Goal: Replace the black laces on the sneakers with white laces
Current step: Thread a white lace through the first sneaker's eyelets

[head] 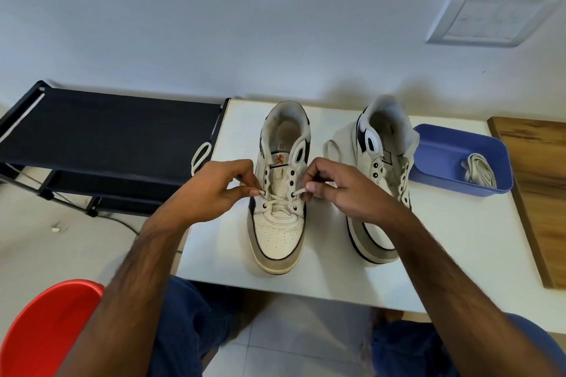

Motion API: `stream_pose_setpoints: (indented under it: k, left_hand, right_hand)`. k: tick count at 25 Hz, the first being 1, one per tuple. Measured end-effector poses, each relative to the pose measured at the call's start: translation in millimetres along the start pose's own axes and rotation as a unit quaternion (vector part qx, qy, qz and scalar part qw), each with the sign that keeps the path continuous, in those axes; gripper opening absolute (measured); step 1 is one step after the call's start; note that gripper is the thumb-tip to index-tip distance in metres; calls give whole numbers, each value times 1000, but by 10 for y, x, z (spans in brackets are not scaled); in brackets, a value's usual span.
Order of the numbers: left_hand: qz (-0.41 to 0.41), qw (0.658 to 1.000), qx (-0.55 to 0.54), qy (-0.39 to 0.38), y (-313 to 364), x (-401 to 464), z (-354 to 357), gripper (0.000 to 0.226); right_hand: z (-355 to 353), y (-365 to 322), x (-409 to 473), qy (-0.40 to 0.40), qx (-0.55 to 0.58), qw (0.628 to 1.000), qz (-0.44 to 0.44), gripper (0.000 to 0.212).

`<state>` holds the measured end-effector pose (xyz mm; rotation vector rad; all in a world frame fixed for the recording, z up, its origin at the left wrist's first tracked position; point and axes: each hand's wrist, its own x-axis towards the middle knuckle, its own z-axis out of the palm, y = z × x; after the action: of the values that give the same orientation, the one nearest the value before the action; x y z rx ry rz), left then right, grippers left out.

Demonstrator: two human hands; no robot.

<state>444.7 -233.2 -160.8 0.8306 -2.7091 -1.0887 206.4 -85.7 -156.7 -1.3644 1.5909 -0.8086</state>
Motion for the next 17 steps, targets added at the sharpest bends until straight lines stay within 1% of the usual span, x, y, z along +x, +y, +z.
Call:
stream_pose_setpoints:
  k: [1, 3, 4, 5, 6, 8, 9, 10, 11, 13, 14, 15, 17]
  left_hand:
    - [-14, 1000, -3, -9, 7, -1, 5, 8]
    - [-45, 999, 15, -21, 26, 4, 12, 13]
    - [-58, 998, 34, -19, 30, -5, -1, 16]
    - [-67, 996, 53, 0, 26, -20, -32, 19]
    - [-68, 994, 68, 42, 15, -41, -77, 22]
    - [-63, 982, 59, 171, -12, -103, -170, 25]
    - [-69, 969, 20, 234, -5, -125, -195, 23]
    - [-81, 957, -32, 278, 11, -136, -201, 21]
    - [-91, 947, -88, 296, 27, -129, -197, 20]
    - [-85, 943, -175, 271, 82, -94, -164, 24]
    - [-66, 944, -208, 249, 131, -87, -137, 27]
    - [-44, 942, -237, 233, 180, -83, -114, 29]
    - [-2, 938, -280, 205, 310, -77, -75, 28]
  right_hand:
    - [4, 4, 6, 16, 4, 1000, -1, 10]
    - [15, 10, 5, 39, -30, 999, 1, 8]
    - [9, 4, -2, 48, -47, 998, -1, 8]
    - [-16, 0, -6, 65, -52, 996, -7, 9]
    - [-60, -1, -6, 94, -43, 995, -15, 9]
    - [-212, 4, 13, 186, 16, 982, -34, 8]
    - [-281, 13, 25, 225, 45, 972, -42, 7]
    - [-311, 22, 31, 243, 49, 968, -48, 8]
    - [-292, 30, 31, 243, 19, 968, -52, 11]
    - [-131, 51, 27, 227, -100, 967, -59, 18]
    - [-11, 33, 33, 235, -142, 959, -68, 21]
    - [108, -16, 51, 252, -163, 950, -83, 22]
    - [268, -150, 73, 280, -164, 937, -132, 21]
